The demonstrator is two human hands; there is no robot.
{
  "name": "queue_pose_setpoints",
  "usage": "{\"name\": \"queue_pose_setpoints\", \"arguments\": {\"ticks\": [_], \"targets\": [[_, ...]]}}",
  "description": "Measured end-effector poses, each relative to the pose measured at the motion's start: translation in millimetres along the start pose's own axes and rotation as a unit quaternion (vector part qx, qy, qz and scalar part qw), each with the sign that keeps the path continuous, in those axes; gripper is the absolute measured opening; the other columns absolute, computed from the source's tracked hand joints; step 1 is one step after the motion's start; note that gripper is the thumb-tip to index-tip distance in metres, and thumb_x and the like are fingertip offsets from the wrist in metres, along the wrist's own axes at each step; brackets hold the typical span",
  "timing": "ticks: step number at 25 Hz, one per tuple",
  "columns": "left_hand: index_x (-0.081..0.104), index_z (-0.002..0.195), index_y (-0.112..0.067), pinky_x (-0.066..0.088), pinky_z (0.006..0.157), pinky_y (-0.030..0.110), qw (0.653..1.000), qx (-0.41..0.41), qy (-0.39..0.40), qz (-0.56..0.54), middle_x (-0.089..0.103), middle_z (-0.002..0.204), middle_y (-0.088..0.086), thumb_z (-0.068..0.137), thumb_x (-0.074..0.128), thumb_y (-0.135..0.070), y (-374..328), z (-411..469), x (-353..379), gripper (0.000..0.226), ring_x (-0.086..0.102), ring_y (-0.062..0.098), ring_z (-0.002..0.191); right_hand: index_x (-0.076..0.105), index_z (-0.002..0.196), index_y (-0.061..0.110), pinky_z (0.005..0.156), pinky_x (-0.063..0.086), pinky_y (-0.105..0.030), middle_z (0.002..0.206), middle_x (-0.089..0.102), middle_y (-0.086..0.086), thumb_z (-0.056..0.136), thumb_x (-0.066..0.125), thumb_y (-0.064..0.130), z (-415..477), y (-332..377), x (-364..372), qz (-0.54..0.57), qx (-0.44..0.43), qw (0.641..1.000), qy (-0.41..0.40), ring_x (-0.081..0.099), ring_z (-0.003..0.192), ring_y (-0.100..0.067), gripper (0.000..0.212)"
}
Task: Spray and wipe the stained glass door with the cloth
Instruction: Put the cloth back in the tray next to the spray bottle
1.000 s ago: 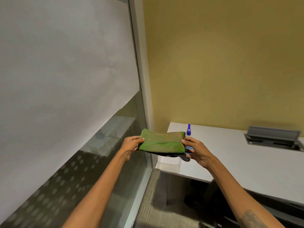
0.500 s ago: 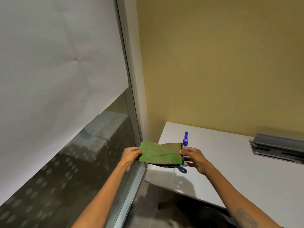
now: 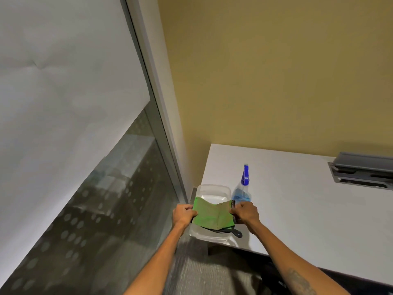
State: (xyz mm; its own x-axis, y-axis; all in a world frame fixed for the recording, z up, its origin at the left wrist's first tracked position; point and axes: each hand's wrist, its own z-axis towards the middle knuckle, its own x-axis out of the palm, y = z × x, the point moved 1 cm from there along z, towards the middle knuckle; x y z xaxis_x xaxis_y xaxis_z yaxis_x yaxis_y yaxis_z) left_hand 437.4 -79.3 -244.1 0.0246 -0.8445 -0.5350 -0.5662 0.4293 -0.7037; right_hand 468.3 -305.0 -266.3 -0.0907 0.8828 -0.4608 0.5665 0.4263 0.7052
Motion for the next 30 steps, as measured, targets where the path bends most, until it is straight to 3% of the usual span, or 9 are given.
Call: {"name": "queue_pose_setpoints", "arguments": {"ticks": [2, 6, 10, 12, 15, 22, 25, 28, 30], "targets": [[0.061, 0.062, -0.010, 0.034, 0.064, 0.026, 1.000, -0.004, 0.005, 0.018, 0.049, 0.064, 0.005, 0.078, 0.071, -0.004, 1, 10, 9, 0.020, 0.046, 0.019, 0.065, 0.068, 0.088, 0.000, 0.091, 0.060, -0.046, 0.098, 0.074, -0.021, 0.084, 0.074, 0.016, 6, -2, 11, -0.049, 0.008, 0.999, -0.016, 0.072, 0.094, -0.036, 0.017], [0.074, 0.074, -0.011, 0.043, 0.064, 0.022, 0.998, -0.028, 0.018, 0.055, 0.063, 0.073, 0.002, 0.085, 0.073, -0.010, 6, 24, 24, 0.011, 0.059, 0.019, 0.073, 0.063, 0.090, 0.005, 0.093, 0.058, -0.045, 0.101, 0.074, -0.020, 0.087, 0.072, 0.019, 15, -6, 25, -0.095, 0.007, 0.995, -0.012, 0.071, 0.097, -0.036, 0.017], [0.049, 0.054, -0.021, 0.031, 0.052, 0.019, 0.994, -0.045, 0.005, 0.104, 0.051, 0.062, -0.004, 0.085, 0.075, -0.013, 16, 34, 31, 0.041, 0.054, 0.017, 0.072, 0.061, 0.112, 0.005, 0.096, 0.054, -0.043, 0.110, 0.070, -0.017, 0.088, 0.074, 0.021, 18, -6, 36, -0.103, 0.006, 0.995, 0.002, 0.067, 0.104, -0.034, 0.032], [0.053, 0.054, -0.021, 0.035, 0.055, 0.019, 0.990, -0.053, 0.008, 0.127, 0.050, 0.062, -0.004, 0.085, 0.074, -0.012, 21, 39, 32, 0.038, 0.055, 0.016, 0.073, 0.061, 0.114, 0.005, 0.095, 0.052, -0.041, 0.113, 0.069, -0.017, 0.090, 0.071, 0.021, 19, -7, 41, -0.111, 0.011, 0.994, 0.008, 0.066, 0.107, -0.034, 0.031], [0.080, 0.084, -0.008, 0.047, 0.068, 0.024, 0.988, -0.038, 0.019, 0.151, 0.068, 0.075, 0.004, 0.087, 0.073, -0.009, 23, 44, 31, 0.007, 0.066, 0.017, 0.081, 0.062, 0.112, 0.007, 0.096, 0.054, -0.042, 0.114, 0.071, -0.016, 0.097, 0.063, 0.028, 22, -10, 42, -0.114, 0.014, 0.993, 0.004, 0.067, 0.104, -0.034, 0.026], [0.072, 0.126, -0.022, 0.049, 0.074, 0.026, 0.988, 0.023, -0.039, 0.146, 0.074, 0.124, 0.005, 0.094, 0.067, -0.017, 23, 47, 24, 0.032, 0.071, 0.023, 0.102, 0.044, 0.135, 0.011, 0.095, 0.051, -0.051, 0.134, 0.058, -0.014, 0.095, 0.069, 0.036, 28, 7, 12, 0.005, 0.000, 0.983, -0.181, 0.063, 0.116, -0.037, 0.053], [0.063, 0.138, -0.024, 0.055, 0.072, 0.029, 0.984, 0.029, -0.034, 0.173, 0.068, 0.135, 0.008, 0.097, 0.066, -0.019, 33, 47, 23, 0.041, 0.073, 0.024, 0.100, 0.041, 0.146, 0.012, 0.101, 0.048, -0.051, 0.143, 0.054, -0.013, 0.093, 0.073, 0.034, 38, 24, 4, 0.065, -0.046, 0.981, -0.179, 0.059, 0.125, -0.037, 0.066], [0.060, 0.141, -0.024, 0.052, 0.062, 0.024, 0.980, 0.027, 0.001, 0.196, 0.068, 0.135, 0.003, 0.099, 0.063, -0.018, 44, 45, 26, 0.042, 0.071, 0.015, 0.083, 0.051, 0.136, 0.009, 0.097, 0.050, -0.045, 0.132, 0.063, -0.016, 0.097, 0.068, 0.028, 47, 31, 3, 0.060, -0.073, 0.978, -0.185, 0.061, 0.116, -0.036, 0.046], [0.059, 0.141, -0.025, 0.056, 0.072, 0.025, 0.979, 0.024, 0.020, 0.201, 0.069, 0.134, 0.002, 0.099, 0.062, -0.016, 51, 42, 28, 0.043, 0.072, 0.018, 0.094, 0.054, 0.130, 0.006, 0.096, 0.050, -0.046, 0.126, 0.065, -0.019, 0.100, 0.064, 0.025, 52, 30, 0, 0.056, -0.082, 0.978, -0.186, 0.063, 0.113, -0.037, 0.037]]}}
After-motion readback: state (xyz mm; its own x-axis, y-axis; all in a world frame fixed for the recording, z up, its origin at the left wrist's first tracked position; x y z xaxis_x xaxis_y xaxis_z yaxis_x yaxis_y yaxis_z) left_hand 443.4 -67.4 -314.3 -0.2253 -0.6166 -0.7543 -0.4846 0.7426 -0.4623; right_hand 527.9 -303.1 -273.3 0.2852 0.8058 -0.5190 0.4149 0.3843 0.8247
